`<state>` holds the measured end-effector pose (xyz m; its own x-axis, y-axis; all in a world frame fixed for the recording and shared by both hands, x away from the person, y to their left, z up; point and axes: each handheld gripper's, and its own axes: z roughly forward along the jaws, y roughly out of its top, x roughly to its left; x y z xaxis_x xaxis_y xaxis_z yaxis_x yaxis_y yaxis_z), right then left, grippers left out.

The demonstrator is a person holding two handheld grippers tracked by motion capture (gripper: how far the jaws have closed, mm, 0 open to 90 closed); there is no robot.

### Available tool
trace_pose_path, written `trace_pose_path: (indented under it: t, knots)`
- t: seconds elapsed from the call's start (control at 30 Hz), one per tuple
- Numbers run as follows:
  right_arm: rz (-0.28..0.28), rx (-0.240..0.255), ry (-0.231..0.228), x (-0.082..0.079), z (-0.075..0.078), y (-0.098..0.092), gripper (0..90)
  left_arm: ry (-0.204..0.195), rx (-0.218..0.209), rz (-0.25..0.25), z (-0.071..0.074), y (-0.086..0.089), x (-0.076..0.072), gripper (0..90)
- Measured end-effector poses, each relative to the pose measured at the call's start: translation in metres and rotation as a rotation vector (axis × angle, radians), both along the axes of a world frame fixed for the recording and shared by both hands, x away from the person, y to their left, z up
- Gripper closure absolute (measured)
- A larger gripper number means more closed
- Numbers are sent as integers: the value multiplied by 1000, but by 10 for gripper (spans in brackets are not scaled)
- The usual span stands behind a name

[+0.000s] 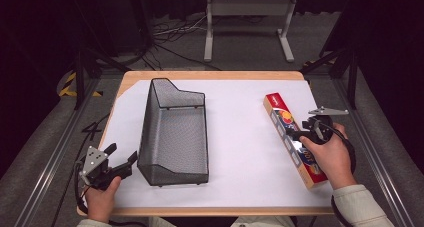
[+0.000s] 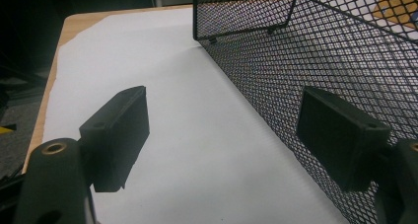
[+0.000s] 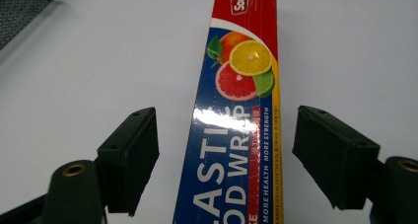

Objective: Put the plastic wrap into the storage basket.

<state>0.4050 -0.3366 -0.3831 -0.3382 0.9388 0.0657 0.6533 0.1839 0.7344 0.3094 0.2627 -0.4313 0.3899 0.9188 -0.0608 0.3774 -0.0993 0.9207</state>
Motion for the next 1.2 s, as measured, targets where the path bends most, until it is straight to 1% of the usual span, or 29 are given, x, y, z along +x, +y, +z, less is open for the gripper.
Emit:
trace_pose_path:
  t: [0.03,0.07,0.1,0.13,0.2,0.23,0.27,0.3,0.37,0.5,0.63,0.73,0.77,0.8,0.83,1.07,1.13,1.2]
  knots:
    - [-7,-9,24,3,-3,2,256,0,0,0,0,0,0,211]
    - [-7,-9,24,3,-3,2,256,0,0,0,0,0,0,211]
    - [-16,-8,41,4,-5,4,256,0,-1,1,0,0,0,211]
    - [-29,-25,66,6,-8,6,252,0,0,0,0,0,0,211]
    - [-34,-29,71,8,-9,7,253,-1,0,0,0,0,0,211]
    - [-52,-14,99,8,-10,7,252,-2,0,1,0,-1,0,211]
    - [-89,18,151,10,-11,8,245,-2,3,-1,0,-1,0,211]
    - [-106,16,183,12,-12,9,247,-2,4,0,0,-1,0,211]
    - [-111,7,184,13,-13,10,259,-3,2,2,0,-1,0,211]
    - [-120,-18,209,18,-15,14,252,-4,5,0,0,-1,0,211]
    - [-121,-73,227,22,-18,20,257,-3,6,-1,0,-1,0,211]
    - [-131,-111,246,24,-20,22,309,-5,3,2,0,0,0,211]
    - [-137,-120,244,24,-20,23,336,-5,6,0,0,0,0,211]
    - [-137,-120,244,24,-20,23,336,-5,6,0,0,0,0,211]
    - [-154,-145,241,24,-21,24,374,-4,4,2,0,0,0,211]
    - [-156,-174,246,23,-21,27,397,-5,5,3,0,0,0,211]
    - [-153,-194,232,22,-21,29,409,-5,5,4,0,0,0,211]
    - [-151,-198,230,22,-20,30,414,-6,7,5,0,1,0,211]
